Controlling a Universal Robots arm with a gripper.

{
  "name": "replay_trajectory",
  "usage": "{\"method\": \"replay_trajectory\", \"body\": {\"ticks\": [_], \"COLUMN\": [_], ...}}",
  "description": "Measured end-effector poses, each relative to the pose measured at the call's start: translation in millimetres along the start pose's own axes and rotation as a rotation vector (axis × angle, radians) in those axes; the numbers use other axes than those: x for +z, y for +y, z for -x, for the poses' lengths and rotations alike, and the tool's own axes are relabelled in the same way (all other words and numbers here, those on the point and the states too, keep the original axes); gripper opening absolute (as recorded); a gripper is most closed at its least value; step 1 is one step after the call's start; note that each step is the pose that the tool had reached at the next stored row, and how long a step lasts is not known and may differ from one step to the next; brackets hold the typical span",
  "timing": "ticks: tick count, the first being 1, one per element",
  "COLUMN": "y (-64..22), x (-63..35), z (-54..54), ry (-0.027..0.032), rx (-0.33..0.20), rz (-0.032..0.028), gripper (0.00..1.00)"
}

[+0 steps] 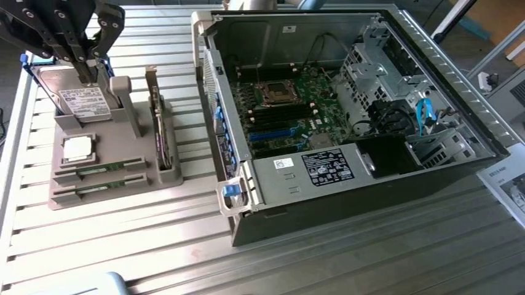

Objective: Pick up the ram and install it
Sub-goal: 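Reach for the ram, then pick up the ram and move it above insertion slot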

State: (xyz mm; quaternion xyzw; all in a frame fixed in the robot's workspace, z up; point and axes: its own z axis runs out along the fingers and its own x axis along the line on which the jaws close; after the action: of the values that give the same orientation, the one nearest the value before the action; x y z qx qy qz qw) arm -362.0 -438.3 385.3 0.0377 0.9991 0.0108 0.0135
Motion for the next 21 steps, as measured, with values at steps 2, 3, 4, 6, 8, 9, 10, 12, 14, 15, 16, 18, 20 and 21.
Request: {"method": "replay_trajectory", "body": {"ticks": [2,3,4,6,8,9,10,12,14,15,16,18,20,21], "y": [-3.3,-4.7,-6.2,-10.9,-14.3,-16.2,-17.7,-21.5,-24.0,-25.6,-26.8,-27.3,-27.4,-27.4], "x": [0.0,-0.1,-0.1,-0.2,-0.3,-0.4,-0.4,-0.4,-0.5,-0.5,-0.6,-0.6,-0.6,-0.6], "z": [0.2,0.3,0.5,0.8,1.1,1.2,1.4,1.6,1.8,1.9,2.0,2.1,2.1,2.1], "ry": [-0.0004,-0.0005,-0.0007,-0.001,-0.0014,-0.0015,-0.0018,-0.0022,-0.0025,-0.0027,-0.0029,-0.003,-0.003,-0.003], "rx": [0.0,0.0,0.0,0.0,0.0,-0.001,-0.001,-0.001,-0.001,-0.001,-0.001,-0.001,-0.001,-0.001], "rz": [-0.0045,-0.0071,-0.0091,-0.0142,-0.0192,-0.0218,-0.0236,-0.029,-0.0336,-0.0365,-0.0389,-0.0401,-0.0402,-0.0402], "gripper": [0.13,0.13,0.13,0.13,0.13,0.13,0.13,0.13,0.13,0.13,0.13,0.13,0.13,0.13]}}
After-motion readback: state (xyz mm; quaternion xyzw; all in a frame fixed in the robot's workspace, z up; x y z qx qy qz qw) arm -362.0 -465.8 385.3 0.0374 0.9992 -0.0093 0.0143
